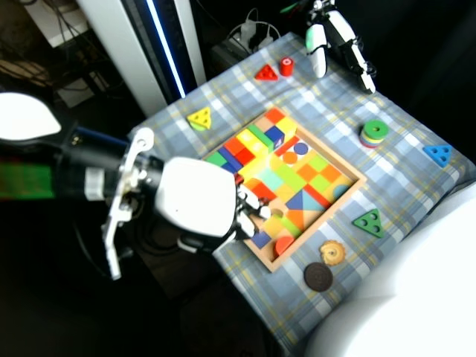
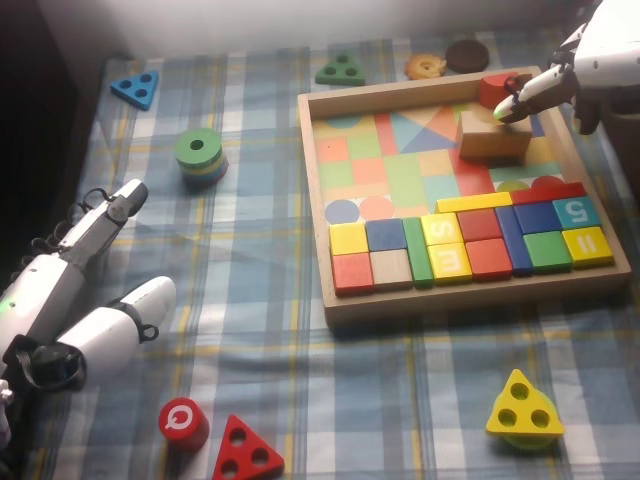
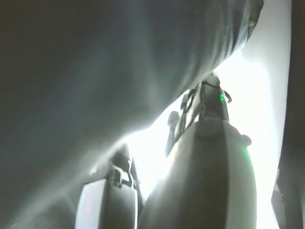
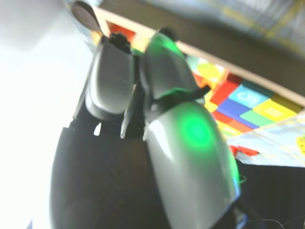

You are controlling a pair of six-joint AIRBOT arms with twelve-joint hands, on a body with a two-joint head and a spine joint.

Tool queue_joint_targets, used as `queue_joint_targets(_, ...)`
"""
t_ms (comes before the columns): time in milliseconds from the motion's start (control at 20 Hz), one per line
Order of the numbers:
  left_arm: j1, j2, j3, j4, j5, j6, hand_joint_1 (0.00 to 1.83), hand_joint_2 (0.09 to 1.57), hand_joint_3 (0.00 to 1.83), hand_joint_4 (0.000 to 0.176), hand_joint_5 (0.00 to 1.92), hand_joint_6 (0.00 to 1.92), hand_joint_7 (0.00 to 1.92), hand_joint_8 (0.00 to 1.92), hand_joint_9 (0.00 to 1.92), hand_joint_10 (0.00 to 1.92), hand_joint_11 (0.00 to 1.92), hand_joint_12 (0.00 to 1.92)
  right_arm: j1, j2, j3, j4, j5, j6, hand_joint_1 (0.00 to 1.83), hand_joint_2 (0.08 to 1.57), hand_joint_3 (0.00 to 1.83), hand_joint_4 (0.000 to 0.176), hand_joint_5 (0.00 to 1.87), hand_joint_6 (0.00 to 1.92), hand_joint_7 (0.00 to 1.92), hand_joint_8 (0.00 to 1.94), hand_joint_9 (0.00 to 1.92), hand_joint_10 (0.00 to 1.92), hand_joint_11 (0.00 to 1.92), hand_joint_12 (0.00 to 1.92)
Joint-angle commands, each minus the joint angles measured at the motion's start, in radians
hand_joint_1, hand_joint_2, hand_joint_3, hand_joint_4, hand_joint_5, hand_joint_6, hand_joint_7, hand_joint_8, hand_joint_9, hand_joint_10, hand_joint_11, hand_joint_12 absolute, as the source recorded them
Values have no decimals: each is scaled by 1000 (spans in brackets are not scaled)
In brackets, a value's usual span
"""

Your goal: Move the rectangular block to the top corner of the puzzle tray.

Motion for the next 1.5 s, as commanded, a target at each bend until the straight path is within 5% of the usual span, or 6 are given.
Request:
queue_joint_targets(0,-2,6,-1,40,-110,-6,655,1356,0,119,136,3,71,3,34,5,0,0,15,1,1,26,-25,-7,1657,1157,0,0,398,3,1143,1941,1349,1921,1448,1921)
queue_joint_targets(250,-2,6,0,40,-109,-6,678,1352,0,115,129,0,55,0,26,0,0,0,3,1,0,17,-25,-6,1638,1159,0,0,414,1,1210,1941,1404,1921,1482,1921)
queue_joint_targets(650,-2,6,0,42,-104,-6,713,1344,0,108,149,2,69,3,21,1,0,0,-40,-14,41,-1,-25,1,1596,1163,0,88,460,4,1118,1941,1308,1921,1407,1921)
queue_joint_targets(900,-2,7,0,43,-106,-6,691,1346,0,112,147,3,69,4,26,4,0,0,-40,-35,96,1,-37,1,1573,1168,1,26,438,1,1177,1941,1365,1921,1454,1921)
queue_joint_targets(1000,-2,7,0,43,-106,-6,714,1346,0,113,146,2,68,2,21,2,0,0,-40,-35,102,1,-42,1,1578,1168,1,52,425,0,1212,1941,1406,1921,1483,1921)
queue_joint_targets(1450,-2,6,-2,43,-107,-6,700,1346,0,112,152,2,74,1,30,2,0,0,-42,-60,157,-11,-63,1,1598,1184,3,0,439,5,1297,1941,1502,1921,1586,1921)
